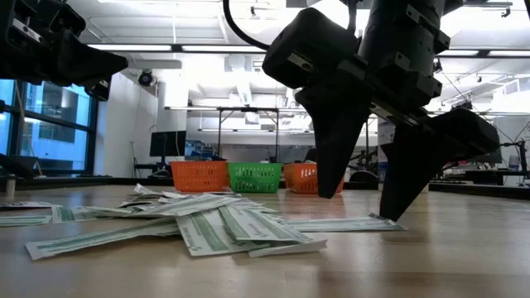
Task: Pick & Place First Aid Supplies
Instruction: Put the bandage pack into the right orange bin
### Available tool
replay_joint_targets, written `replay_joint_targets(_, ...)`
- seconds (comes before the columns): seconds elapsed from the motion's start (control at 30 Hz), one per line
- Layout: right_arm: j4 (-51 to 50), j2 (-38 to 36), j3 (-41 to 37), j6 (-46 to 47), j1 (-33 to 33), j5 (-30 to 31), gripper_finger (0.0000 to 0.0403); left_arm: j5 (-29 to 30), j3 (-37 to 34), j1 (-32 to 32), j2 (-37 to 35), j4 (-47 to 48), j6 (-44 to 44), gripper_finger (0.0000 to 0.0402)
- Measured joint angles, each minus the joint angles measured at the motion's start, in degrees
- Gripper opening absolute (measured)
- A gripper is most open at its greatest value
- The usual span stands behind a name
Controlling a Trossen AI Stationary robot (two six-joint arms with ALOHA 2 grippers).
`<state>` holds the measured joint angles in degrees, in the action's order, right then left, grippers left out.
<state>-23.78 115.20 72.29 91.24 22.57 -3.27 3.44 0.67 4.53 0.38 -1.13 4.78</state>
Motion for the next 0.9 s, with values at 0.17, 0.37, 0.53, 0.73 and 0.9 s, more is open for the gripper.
replay_joint_targets(0.17, -0.56, 0.17, 0.02, 0.13, 0.02, 1.03, 0.0236, 0.01, 0.0, 0.01, 0.01, -0.01, 0.0, 0.0001)
replay_joint_targets(0.37, -0.44, 1.97, 0.25, 0.11, -0.07, -0.67, 0.0183, 0.01, 0.0, 0.01, 0.0, 0.0, 0.0, 0.0001)
replay_joint_targets(0.53, -0.31, 2.25, 0.26, 0.38, 0.0, 0.95, 0.0178, 0.02, 0.0, -0.01, 0.02, 0.0, 0.0, 0.0001)
replay_joint_targets(0.73, -1.91, 3.02, 0.46, -0.16, 0.02, 1.43, 0.0188, 0.0, 0.0, 0.01, 0.02, 0.0, 0.0, 0.0001)
replay_joint_targets(0.9, -4.47, 3.04, 0.46, -2.87, 0.04, 3.37, 0.0188, 0.01, 0.0, 0.0, 0.02, 0.0, 0.0, 0.0001)
